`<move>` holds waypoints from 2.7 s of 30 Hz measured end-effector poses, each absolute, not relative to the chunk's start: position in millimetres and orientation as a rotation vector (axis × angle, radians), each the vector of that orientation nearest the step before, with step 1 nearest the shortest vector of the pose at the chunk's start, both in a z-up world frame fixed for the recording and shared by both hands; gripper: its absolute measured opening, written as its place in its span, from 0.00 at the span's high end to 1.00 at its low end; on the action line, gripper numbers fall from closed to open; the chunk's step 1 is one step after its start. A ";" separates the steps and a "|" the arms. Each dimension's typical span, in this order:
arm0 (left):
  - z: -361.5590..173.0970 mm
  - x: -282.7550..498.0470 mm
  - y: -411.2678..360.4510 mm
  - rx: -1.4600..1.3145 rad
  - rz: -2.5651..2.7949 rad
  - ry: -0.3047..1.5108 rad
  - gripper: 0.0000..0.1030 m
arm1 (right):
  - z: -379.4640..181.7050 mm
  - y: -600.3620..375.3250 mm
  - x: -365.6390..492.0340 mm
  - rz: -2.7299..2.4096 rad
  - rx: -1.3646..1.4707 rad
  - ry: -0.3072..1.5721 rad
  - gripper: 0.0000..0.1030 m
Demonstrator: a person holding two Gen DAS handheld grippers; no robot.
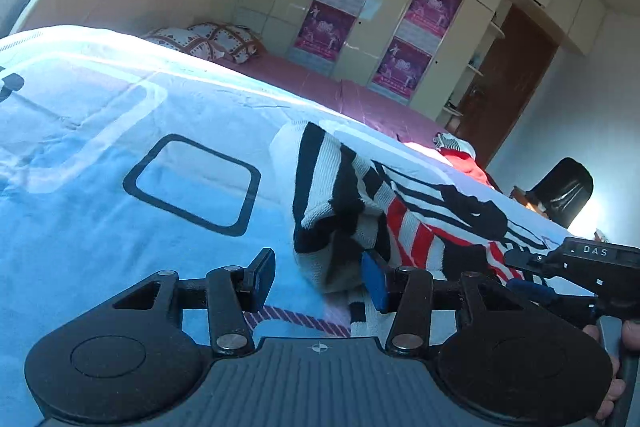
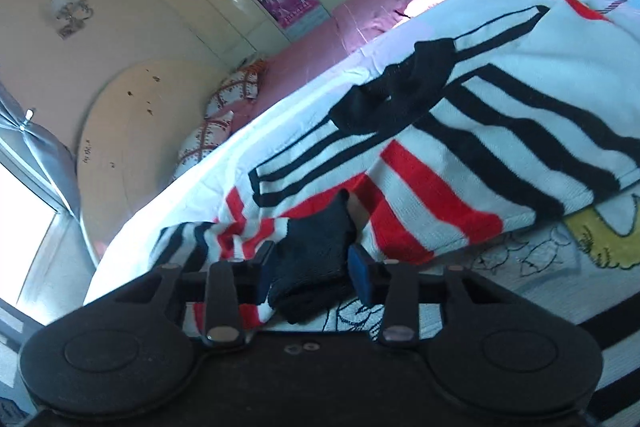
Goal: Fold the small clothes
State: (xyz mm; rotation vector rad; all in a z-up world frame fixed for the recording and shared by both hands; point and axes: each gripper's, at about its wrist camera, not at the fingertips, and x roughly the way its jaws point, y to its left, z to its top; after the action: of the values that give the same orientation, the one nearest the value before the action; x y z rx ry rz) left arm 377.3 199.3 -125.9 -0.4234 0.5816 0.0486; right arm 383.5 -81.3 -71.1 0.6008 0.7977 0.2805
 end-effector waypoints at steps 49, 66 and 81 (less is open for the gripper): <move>-146.0 419.2 167.1 -0.296 -0.009 0.671 0.54 | -60.8 -184.1 380.0 0.084 0.350 0.586 0.94; -90.6 456.6 161.8 -0.210 -0.131 0.585 0.54 | -68.6 -209.0 404.6 0.050 0.308 0.654 0.62; -121.8 559.3 144.6 -0.168 -0.167 0.663 0.54 | -86.0 -215.7 424.7 0.057 0.176 0.684 0.96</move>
State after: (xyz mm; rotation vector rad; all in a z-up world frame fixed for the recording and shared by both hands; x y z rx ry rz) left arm 559.3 144.6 -121.8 -0.1678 0.6628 -0.1673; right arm 424.7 -215.7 -86.0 0.1763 0.6835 0.0565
